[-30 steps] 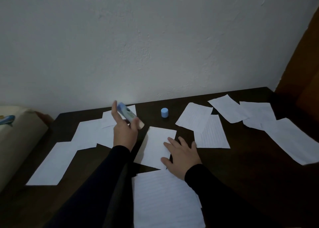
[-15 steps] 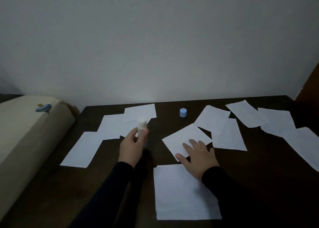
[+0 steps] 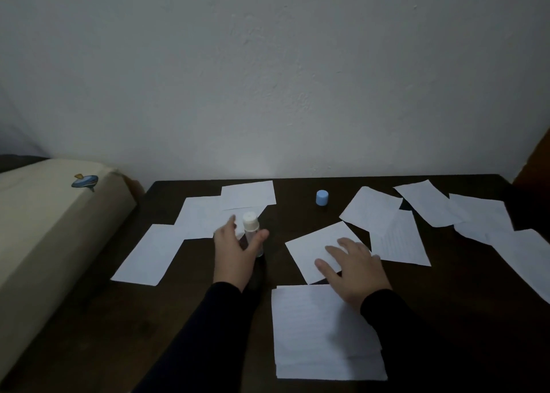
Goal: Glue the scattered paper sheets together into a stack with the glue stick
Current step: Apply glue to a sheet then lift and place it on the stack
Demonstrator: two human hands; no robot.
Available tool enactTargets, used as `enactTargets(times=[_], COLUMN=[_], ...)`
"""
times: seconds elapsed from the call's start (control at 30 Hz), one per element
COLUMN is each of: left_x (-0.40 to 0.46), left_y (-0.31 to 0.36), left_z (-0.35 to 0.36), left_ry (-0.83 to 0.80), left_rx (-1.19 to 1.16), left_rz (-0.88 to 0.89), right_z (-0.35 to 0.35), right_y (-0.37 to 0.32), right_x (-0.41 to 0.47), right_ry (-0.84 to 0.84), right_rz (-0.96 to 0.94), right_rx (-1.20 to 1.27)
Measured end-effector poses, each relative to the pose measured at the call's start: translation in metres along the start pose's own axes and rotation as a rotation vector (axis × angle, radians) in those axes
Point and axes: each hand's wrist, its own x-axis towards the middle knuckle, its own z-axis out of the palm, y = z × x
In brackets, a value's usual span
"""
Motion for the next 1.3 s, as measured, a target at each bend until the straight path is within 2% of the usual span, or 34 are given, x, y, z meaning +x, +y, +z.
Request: enactTargets(times=[0.07,0.13,0.23,0.3,0.37,0.53,0.67,0.73,0.83,0.9,1.0,1.07,1.23,1.3], left_x=[-0.006,-0.017,-0.030,-0.035,-0.038,-0.035,-0.030,-0.028,-0.024,-0.021,-0.018,-0.015,-0.014,-0.015], left_y=[0.015,0.031,0.040,0.035,0.027,0.013,0.012,0.010,0.007,0.007,0.006,0.004,0.003,0.002], left_z=[-0.004,-0.007,0.000,0.017,0.037,0.059,0.061,0.062,0.061,0.060,0.057,0.055,0.054,0.055], left_ry=[0.151,0.218,0.075,-0.065,-0.165,-0.270,-0.352,-0.389,-0.397,-0.406,-0.452,-0.484,-0.520,-0.515], left_rx=[-0.055,-0.095,-0.020,0.092,0.165,0.355,0.533,0.582,0.583,0.589,0.570,0.552,0.524,0.514], left_rz=[0.126,0.345,0.609,0.668,0.617,0.424,0.404,0.409,0.429,0.427,0.401,0.388,0.374,0.390], right_z=[-0.006,-0.013,-0.020,-0.019,-0.017,-0.015,-0.017,-0.016,-0.012,-0.009,-0.011,-0.013,-0.017,-0.016], right_y=[0.010,0.022,0.042,0.054,0.063,0.067,0.069,0.075,0.083,0.085,0.084,0.083,0.079,0.078], right_x=[0.007,0.014,0.024,0.030,0.035,0.047,0.061,0.069,0.075,0.074,0.070,0.067,0.064,0.065], right_ry=[0.063,0.104,0.143,0.176,0.211,0.265,0.315,0.234,0.001,0.004,0.197,0.276,0.197,0.176], right_rz=[0.041,0.102,0.212,0.280,0.321,0.273,0.214,0.199,0.174,0.168,0.254,0.307,0.593,0.605], right_rx=[0.059,0.104,0.130,0.166,0.223,0.183,0.098,0.043,-0.050,-0.075,0.021,-0.024,0.037,0.021])
